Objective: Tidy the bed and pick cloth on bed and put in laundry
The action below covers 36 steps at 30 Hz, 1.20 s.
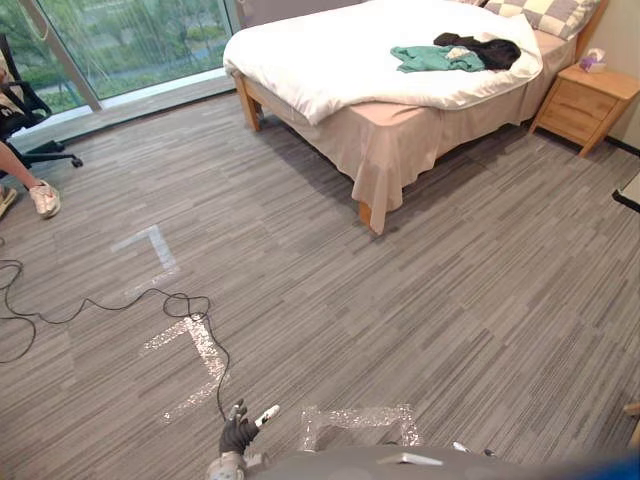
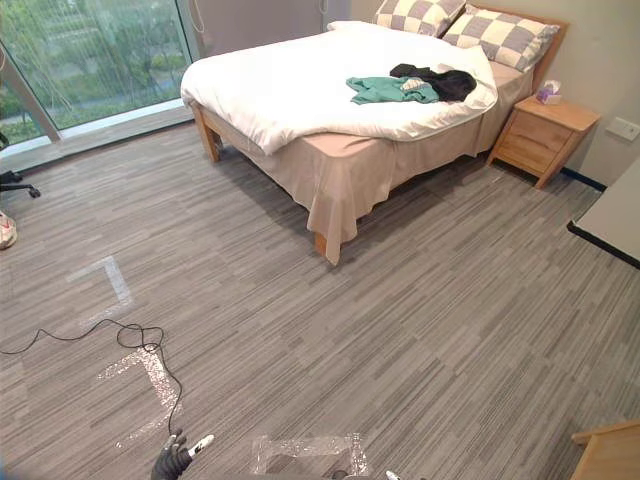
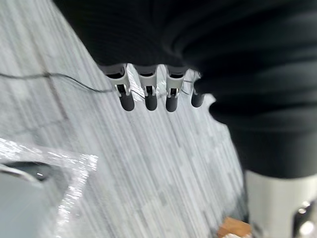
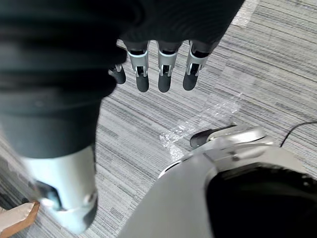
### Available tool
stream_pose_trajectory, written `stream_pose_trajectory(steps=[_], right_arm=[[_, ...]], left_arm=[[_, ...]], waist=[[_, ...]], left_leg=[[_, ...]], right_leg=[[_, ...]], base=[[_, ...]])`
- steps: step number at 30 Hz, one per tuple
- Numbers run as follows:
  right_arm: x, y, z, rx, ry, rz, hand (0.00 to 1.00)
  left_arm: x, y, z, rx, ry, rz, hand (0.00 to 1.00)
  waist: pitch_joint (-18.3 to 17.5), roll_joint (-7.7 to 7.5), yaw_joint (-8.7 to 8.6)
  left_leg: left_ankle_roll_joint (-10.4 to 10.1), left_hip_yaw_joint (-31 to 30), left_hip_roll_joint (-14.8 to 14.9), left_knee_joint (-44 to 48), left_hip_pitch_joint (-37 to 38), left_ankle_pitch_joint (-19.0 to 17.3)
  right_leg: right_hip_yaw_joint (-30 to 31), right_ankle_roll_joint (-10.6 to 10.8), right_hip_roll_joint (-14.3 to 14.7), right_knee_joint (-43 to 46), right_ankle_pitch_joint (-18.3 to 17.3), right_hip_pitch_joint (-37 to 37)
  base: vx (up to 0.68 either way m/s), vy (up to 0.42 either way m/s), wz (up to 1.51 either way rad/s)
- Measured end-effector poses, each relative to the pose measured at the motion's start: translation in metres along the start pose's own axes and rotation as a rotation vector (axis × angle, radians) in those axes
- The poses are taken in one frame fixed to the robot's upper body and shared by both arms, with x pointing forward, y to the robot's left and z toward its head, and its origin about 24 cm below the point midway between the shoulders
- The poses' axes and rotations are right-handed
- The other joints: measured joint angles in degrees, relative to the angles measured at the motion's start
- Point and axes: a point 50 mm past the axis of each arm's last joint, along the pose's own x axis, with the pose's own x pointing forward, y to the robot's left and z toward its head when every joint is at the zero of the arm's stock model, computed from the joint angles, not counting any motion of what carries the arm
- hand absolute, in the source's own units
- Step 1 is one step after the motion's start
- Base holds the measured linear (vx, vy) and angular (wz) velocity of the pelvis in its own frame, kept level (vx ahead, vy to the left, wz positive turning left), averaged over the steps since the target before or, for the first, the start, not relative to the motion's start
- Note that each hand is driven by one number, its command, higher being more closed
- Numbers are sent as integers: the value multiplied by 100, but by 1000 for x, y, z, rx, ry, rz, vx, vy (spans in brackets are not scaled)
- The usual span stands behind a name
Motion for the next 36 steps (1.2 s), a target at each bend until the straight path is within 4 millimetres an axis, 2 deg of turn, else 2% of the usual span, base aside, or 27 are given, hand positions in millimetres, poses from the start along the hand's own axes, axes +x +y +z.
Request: stream_pose_trajectory(steps=[3,5,14,20,26,36], right_arm=[[2,2,5,-10,-8,6,0],[3,4,9,-12,-16,9,0],[5,4,18,-53,-38,9,0],[6,6,22,-93,-50,-9,0],[6,8,23,-108,-58,-19,0],[5,13,29,-174,-154,16,0]], left_arm=[[2,-12,5,18,-17,-43,0],[3,-22,9,52,-31,-77,0],[8,-33,12,165,15,-80,0],[10,-31,9,205,83,-16,0],[10,-26,7,198,117,53,0],[9,-16,5,104,102,181,0]], waist=[[7,3,-23],[110,36,-78],[250,111,-92],[256,113,-87],[258,74,-79],[274,29,-71]], left_leg=[[-16,9,-7,-9,12,-7],[-208,39,-7,-81,163,24],[-243,140,72,-95,301,17],[-241,143,81,-108,300,17],[-202,150,82,-188,318,41],[-133,144,129,-334,396,86]], right_leg=[[-18,41,0,-111,26,95],[-81,93,-2,-174,58,230],[-82,148,73,-214,23,370],[-91,135,83,-255,30,383],[-150,10,105,-369,112,394],[-186,-28,176,-383,86,460]], base=[[69,-14,1],[32,-38,-3],[-25,-57,-3],[-69,-43,1],[-72,-34,2],[-24,-44,1]])
